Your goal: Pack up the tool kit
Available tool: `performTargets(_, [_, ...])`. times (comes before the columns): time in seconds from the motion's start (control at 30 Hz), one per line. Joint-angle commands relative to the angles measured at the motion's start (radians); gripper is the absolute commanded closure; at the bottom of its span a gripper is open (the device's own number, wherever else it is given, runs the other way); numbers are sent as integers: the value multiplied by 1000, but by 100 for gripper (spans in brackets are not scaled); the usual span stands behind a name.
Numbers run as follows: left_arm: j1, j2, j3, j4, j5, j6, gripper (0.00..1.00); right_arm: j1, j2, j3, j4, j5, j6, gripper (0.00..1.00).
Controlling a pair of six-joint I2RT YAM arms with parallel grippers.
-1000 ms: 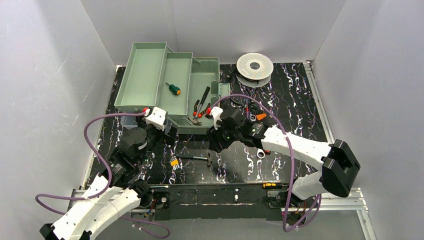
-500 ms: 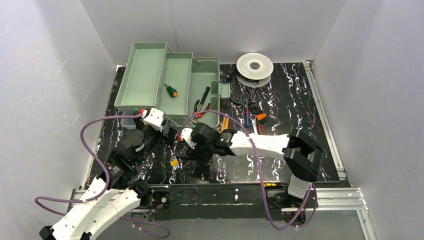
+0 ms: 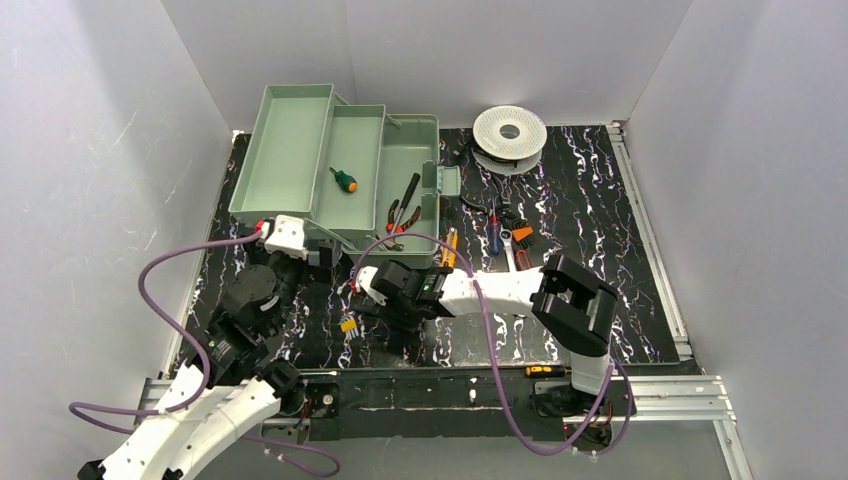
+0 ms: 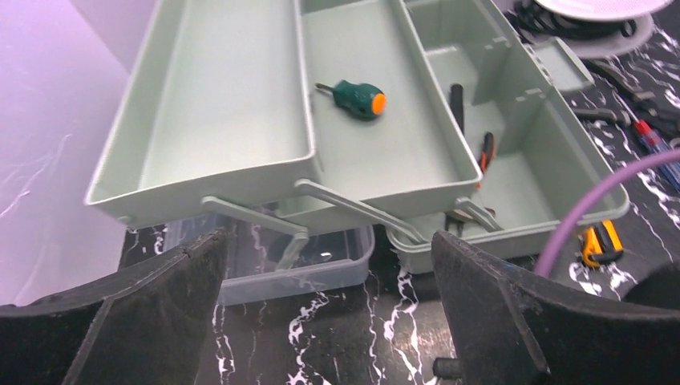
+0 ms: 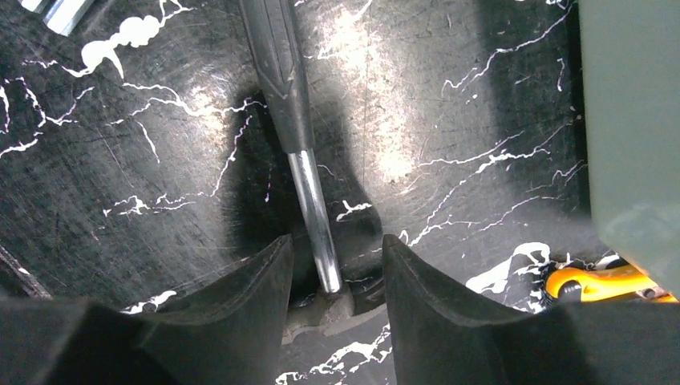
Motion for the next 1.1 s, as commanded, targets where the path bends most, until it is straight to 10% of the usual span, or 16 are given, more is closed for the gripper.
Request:
performTargets(0.0, [5, -44, -7, 50, -134, -9, 2, 7, 30, 10, 3, 13, 2, 52])
performTargets(0.17, [6, -42, -5, 45, -124, -7, 2, 21, -19, -45, 20, 31, 18, 99])
performTargets(0.63, [7, -29, 0, 20, -14, 7, 2, 21, -474, -194, 187, 93, 30, 99])
performTargets(1.07, [8, 12, -6, 18, 98, 31, 2, -122, -512, -108, 270, 138, 255, 99])
